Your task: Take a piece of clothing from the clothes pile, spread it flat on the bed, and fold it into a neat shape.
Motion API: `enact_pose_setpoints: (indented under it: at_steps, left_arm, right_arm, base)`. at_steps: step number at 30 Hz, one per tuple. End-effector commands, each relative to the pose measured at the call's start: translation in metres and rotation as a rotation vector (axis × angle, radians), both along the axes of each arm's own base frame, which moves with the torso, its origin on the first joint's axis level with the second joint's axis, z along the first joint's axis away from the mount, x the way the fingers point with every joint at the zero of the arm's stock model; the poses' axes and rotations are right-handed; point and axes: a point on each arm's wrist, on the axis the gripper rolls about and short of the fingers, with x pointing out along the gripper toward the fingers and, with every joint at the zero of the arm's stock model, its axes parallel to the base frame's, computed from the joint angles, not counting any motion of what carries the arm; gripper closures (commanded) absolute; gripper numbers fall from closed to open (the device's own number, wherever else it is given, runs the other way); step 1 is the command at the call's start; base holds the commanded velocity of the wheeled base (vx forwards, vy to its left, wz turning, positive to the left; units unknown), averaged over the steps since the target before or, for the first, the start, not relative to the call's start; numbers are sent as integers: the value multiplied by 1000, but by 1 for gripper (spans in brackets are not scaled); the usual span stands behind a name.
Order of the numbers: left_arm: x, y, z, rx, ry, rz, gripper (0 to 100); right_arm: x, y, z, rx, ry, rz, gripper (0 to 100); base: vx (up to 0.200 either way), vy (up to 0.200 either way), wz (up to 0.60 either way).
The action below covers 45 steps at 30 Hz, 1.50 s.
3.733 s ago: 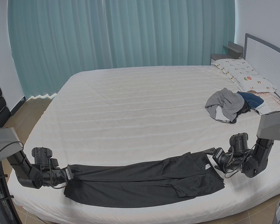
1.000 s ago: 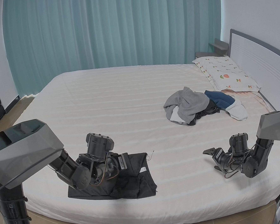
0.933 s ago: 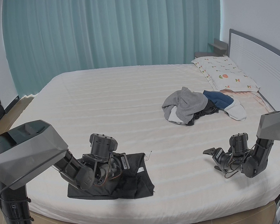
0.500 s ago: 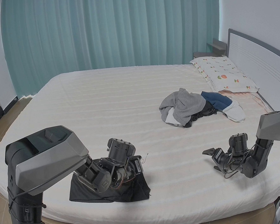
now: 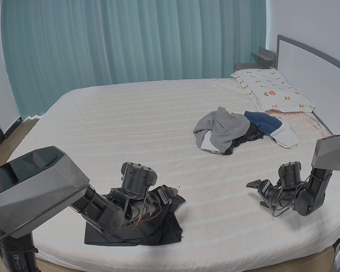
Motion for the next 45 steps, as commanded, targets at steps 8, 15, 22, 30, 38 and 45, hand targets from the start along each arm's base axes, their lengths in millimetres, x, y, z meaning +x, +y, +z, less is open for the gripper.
enact_pose_setpoints:
  at_steps: [8, 15, 22, 30, 38, 45]
  left_arm:
    - [-44, 79, 7, -131, 106, 118, 0]
    - [-47, 83, 2, -147, 104, 117, 0]
    - [-44, 88, -7, -147, 127, 130, 0]
    - [-30, 98, -14, -164, 88, 165, 0]
    - [-27, 97, -12, -170, 79, 165, 0]
    - [-26, 97, -14, -171, 85, 168, 0]
  right_arm:
    - [0, 0, 0, 1, 0, 0, 0]
    - [-1, 0, 0, 1, 2, 0, 0]
    - [-1, 0, 0, 0, 1, 1, 0]
    - [-1, 0, -1, -6, 4, 3, 0]
    - [-4, 2, -6, -4, -44, 12, 0]
    - [-5, 2, -8, -4, -54, 11, 0]
  base:
    - [0, 0, 0]
    - [-29, 0, 0]
    - [-143, 0, 0]
    - [0, 0, 0]
    - [0, 0, 0]
    - [0, 200, 0]
